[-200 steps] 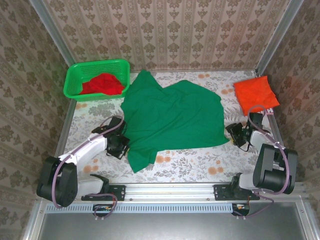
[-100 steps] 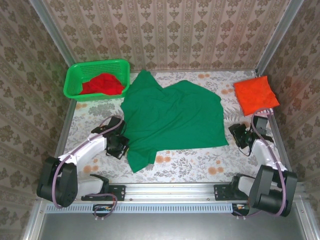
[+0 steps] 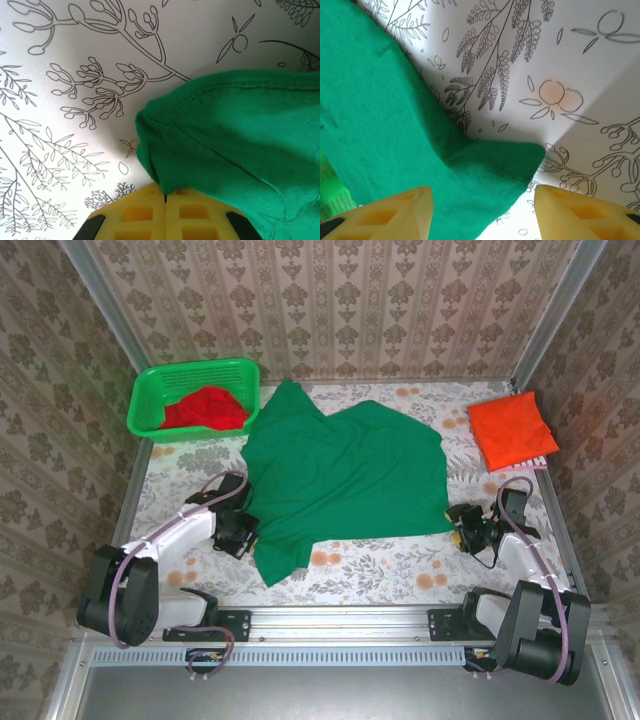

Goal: Fold and stack the t-shirts

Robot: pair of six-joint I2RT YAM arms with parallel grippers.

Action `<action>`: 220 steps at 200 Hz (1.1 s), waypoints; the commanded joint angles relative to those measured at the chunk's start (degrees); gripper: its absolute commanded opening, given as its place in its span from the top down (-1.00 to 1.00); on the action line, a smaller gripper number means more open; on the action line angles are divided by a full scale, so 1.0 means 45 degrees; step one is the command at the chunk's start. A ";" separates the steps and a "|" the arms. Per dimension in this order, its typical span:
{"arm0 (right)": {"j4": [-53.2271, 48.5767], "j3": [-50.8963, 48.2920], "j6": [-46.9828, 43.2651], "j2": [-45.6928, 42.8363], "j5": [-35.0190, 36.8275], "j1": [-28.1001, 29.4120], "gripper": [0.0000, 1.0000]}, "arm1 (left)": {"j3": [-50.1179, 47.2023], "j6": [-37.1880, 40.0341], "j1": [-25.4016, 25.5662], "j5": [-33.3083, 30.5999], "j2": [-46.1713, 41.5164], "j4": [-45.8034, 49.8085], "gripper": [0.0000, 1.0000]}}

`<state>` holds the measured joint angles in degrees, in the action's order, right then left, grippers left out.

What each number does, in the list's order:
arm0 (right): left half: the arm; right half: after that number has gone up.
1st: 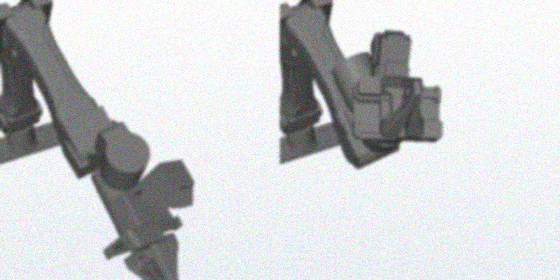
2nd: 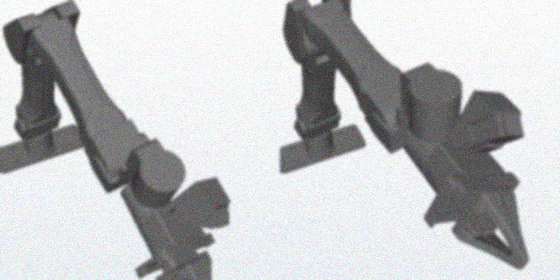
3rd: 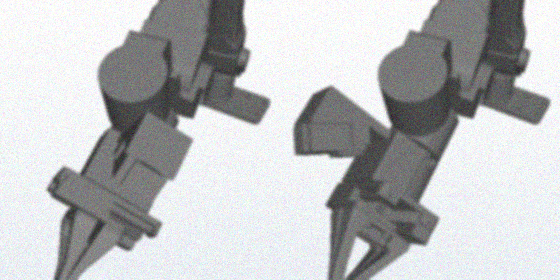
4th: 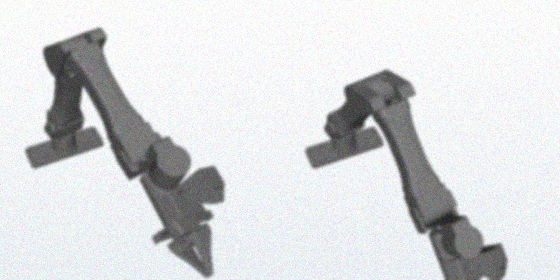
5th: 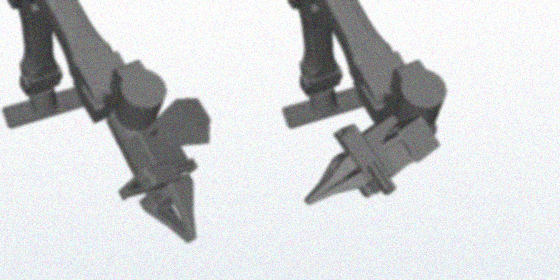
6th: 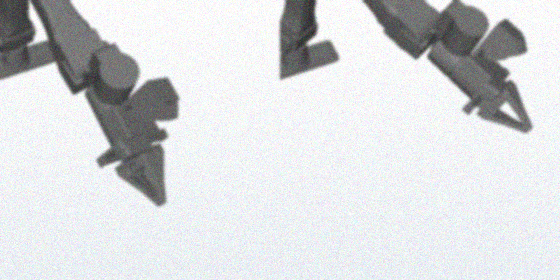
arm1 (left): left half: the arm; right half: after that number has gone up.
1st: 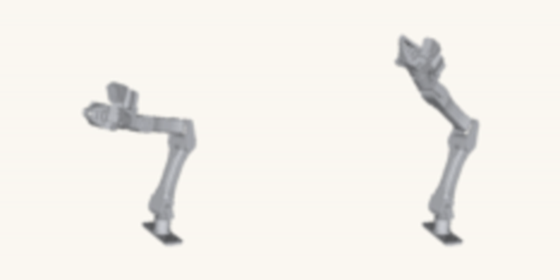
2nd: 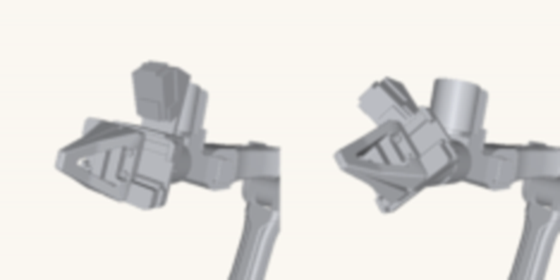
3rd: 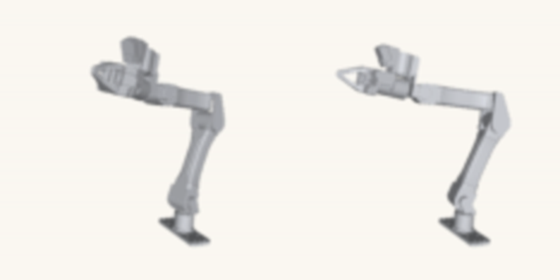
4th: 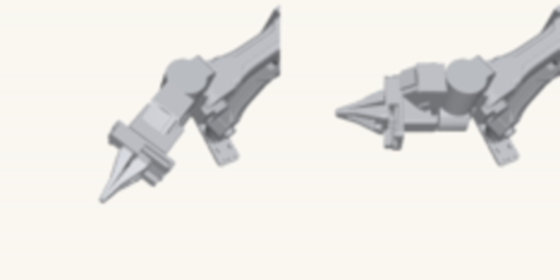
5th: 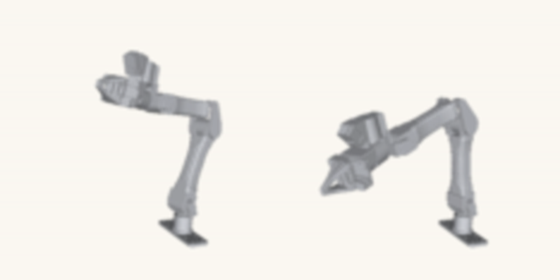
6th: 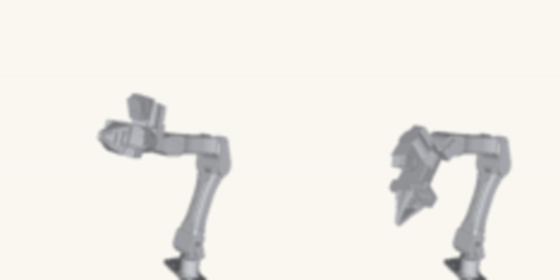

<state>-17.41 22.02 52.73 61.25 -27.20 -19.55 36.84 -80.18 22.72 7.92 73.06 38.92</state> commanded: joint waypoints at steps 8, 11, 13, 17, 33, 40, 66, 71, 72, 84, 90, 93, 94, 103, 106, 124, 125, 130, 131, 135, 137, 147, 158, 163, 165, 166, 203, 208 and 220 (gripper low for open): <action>0.0688 0.0204 -0.0177 0.0503 0.0711 0.0068 -0.06 | 0.0294 0.0207 -0.0131 -0.0060 0.0054 0.0312 1.00; 0.0803 0.0192 -0.0168 0.0586 0.0712 0.0072 -0.04 | 0.0308 0.0217 -0.0132 -0.0061 0.0052 0.0316 1.00; 0.0895 0.0186 -0.0144 0.0650 0.0669 0.0069 -0.04 | 0.0328 0.0215 -0.0128 -0.0061 0.0044 0.0317 1.00; 0.1034 0.0185 -0.0103 0.0757 0.0640 0.0067 -0.02 | 0.0319 0.0229 -0.0128 -0.0061 0.0072 0.0317 1.00; 0.1502 0.0165 0.0049 0.1123 0.0520 0.0074 0.08 | 0.0377 0.0260 -0.0131 -0.0054 0.0112 0.0302 1.00; 0.1640 0.0146 0.0069 0.1223 0.0498 0.0068 0.13 | 0.0387 0.0260 -0.0131 -0.0042 0.0131 0.0316 1.00; 0.1687 0.0194 0.0013 0.1331 0.0602 0.0067 0.46 | 0.0388 0.0240 -0.0127 -0.0002 0.0131 0.0314 1.00; 0.1666 0.0187 0.0002 0.1329 0.0629 0.0070 0.53 | 0.0388 0.0230 -0.0128 -0.0001 0.0115 0.0314 1.00; 0.1664 0.0186 0.0001 0.1329 0.0642 0.0068 0.54 | 0.0388 0.0225 -0.0137 -0.0002 0.0124 0.0316 1.00; 0.1564 0.0185 -0.0085 0.1281 0.0720 0.0078 0.67 | 0.0407 0.0206 -0.0138 -0.0016 0.0074 0.0317 1.00; 0.1483 0.0204 -0.0158 0.1243 0.0748 0.0068 0.72 | 0.0407 0.0199 -0.0128 -0.0022 0.0055 0.0326 1.00; 0.1451 0.0238 -0.0226 0.1218 0.0795 0.0072 0.76 | 0.0402 0.0184 -0.0127 -0.0039 0.0040 0.0323 1.00; 0.1430 0.0241 -0.0230 0.1215 0.0803 0.0080 0.79 | 0.0405 0.0192 -0.0127 -0.0041 0.0037 0.0330 1.00; 0.1335 0.0241 -0.0357 0.1121 0.0847 0.0077 0.99 | 0.0407 0.0182 -0.0129 -0.0042 -0.0002 0.0336 1.00; 0.1284 0.0253 -0.0412 0.1079 0.0864 0.0069 1.00 | 0.0412 0.0182 -0.0127 -0.0035 -0.0028 0.0327 1.00; 0.1146 0.0387 -0.0910 0.0764 0.0714 0.0068 1.00 | 0.0445 0.0233 -0.0130 -0.0143 -0.0231 0.0124 1.00; 0.1121 0.0393 -0.0923 0.0754 0.0704 0.0077 1.00 | 0.0446 0.0246 -0.0119 -0.0161 -0.0255 0.0093 1.00; 0.0979 0.0483 -0.1037 0.0584 0.0729 0.0080 1.00 | 0.0446 0.0298 -0.0110 -0.0230 -0.0397 -0.0075 1.00; 0.0949 0.0500 -0.1055 0.0556 0.0741 0.0074 1.00 | 0.0446 0.0299 -0.0118 -0.0243 -0.0435 -0.0114 1.00; 0.0830 0.0571 -0.1142 0.0412 0.0790 0.0070 1.00 | 0.0447 0.0355 -0.0113 -0.0306 -0.0590 -0.0269 1.00; 0.0770 0.0628 -0.1173 0.0319 0.0805 0.0068 1.00 | 0.0446 0.0376 -0.0124 -0.0333 -0.0668 -0.0362 1.00; 0.0502 0.0858 -0.1446 -0.0270 0.0887 0.0072 1.00 | 0.0516 0.0553 -0.0108 -0.0561 -0.1097 -0.0762 1.00; 0.0133 0.1240 -0.1745 -0.1027 0.1084 0.0070 1.00 | 0.0780 0.0929 -0.0147 -0.0858 -0.1508 -0.1062 1.00; 0.0006 0.1442 -0.1882 -0.1363 0.1145 0.0067 1.00 | 0.0974 0.1191 -0.0201 -0.0950 -0.1637 -0.1087 1.00; -0.0037 0.1524 -0.1940 -0.1478 0.1182 0.0067 1.00 | 0.1091 0.1284 -0.0204 -0.1011 -0.1697 -0.1074 1.00; -0.0057 0.1558 -0.1975 -0.1558 0.1201 0.0077 1.00 | 0.1120 0.1328 -0.0214 -0.1044 -0.1710 -0.1072 1.00; -0.0827 0.3522 -0.2684 -0.3452 0.1589 0.0067 1.00 | 0.3328 0.2636 -0.0516 -0.1975 -0.2278 -0.0558 1.00; -0.0955 0.3970 -0.2746 -0.3587 0.1618 0.0067 1.00 | 0.3590 0.2838 -0.0553 -0.2022 -0.2387 -0.0671 1.00; -0.1120 0.4928 -0.2838 -0.3787 0.1700 0.0065 1.00 | 0.4344 0.3363 -0.0685 -0.2003 -0.2483 -0.0777 1.00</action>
<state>-19.14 36.67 42.98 46.76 -22.35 -19.44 50.33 -71.44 20.78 2.57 64.16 35.94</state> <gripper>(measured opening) 0.047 0.052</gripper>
